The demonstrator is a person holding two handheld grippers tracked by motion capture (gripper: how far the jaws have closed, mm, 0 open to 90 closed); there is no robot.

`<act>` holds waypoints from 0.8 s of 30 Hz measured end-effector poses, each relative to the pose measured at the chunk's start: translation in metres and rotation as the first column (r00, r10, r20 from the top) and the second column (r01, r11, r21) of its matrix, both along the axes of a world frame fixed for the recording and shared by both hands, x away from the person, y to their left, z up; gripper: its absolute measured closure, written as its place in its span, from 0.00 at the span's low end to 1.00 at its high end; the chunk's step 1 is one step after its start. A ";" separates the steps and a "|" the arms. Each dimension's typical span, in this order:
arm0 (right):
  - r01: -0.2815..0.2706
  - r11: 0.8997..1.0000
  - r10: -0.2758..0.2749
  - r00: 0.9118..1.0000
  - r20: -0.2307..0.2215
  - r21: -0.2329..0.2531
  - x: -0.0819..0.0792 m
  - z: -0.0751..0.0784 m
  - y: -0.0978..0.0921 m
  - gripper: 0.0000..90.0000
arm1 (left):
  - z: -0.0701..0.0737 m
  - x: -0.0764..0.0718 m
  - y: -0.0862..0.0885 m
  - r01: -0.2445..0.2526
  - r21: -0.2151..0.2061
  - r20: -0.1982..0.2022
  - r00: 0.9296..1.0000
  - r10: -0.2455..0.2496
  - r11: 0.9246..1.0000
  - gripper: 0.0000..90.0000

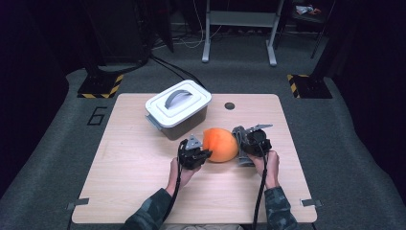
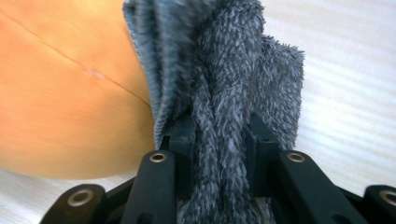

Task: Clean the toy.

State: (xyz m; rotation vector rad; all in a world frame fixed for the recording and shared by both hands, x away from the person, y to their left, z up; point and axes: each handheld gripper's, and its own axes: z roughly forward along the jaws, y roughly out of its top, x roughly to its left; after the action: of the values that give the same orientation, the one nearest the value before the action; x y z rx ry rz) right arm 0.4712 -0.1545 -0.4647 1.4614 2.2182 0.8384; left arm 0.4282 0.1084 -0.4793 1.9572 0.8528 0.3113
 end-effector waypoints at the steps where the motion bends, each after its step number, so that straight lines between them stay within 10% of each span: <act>1: 0.001 1.000 -0.001 1.000 -0.010 -0.001 0.001 -0.003 -0.001 0.77 | 0.000 0.000 0.000 0.000 0.001 0.000 1.000 0.000 1.000 0.95; 5: 0.025 1.000 -0.025 0.998 -0.055 -0.003 0.005 -0.011 -0.001 0.77 | 0.000 -0.001 0.000 0.000 0.001 0.002 1.000 0.000 1.000 0.95; 12: 0.033 0.999 -0.033 0.999 0.025 0.009 -0.004 0.005 -0.005 0.77 | -0.001 0.001 0.002 0.010 0.013 -0.006 1.000 -0.010 1.000 0.95; 24: -0.158 0.986 0.147 0.975 0.166 0.056 -0.015 0.053 0.048 0.77 | 0.001 -0.001 -0.001 0.009 0.025 -0.012 1.000 -0.009 1.000 0.95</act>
State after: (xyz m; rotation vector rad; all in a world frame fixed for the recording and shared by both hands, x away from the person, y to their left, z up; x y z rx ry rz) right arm 0.4562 -0.1066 -0.4117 1.2158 2.2200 1.0530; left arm 0.4273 0.1075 -0.4786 1.9872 0.8515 0.3063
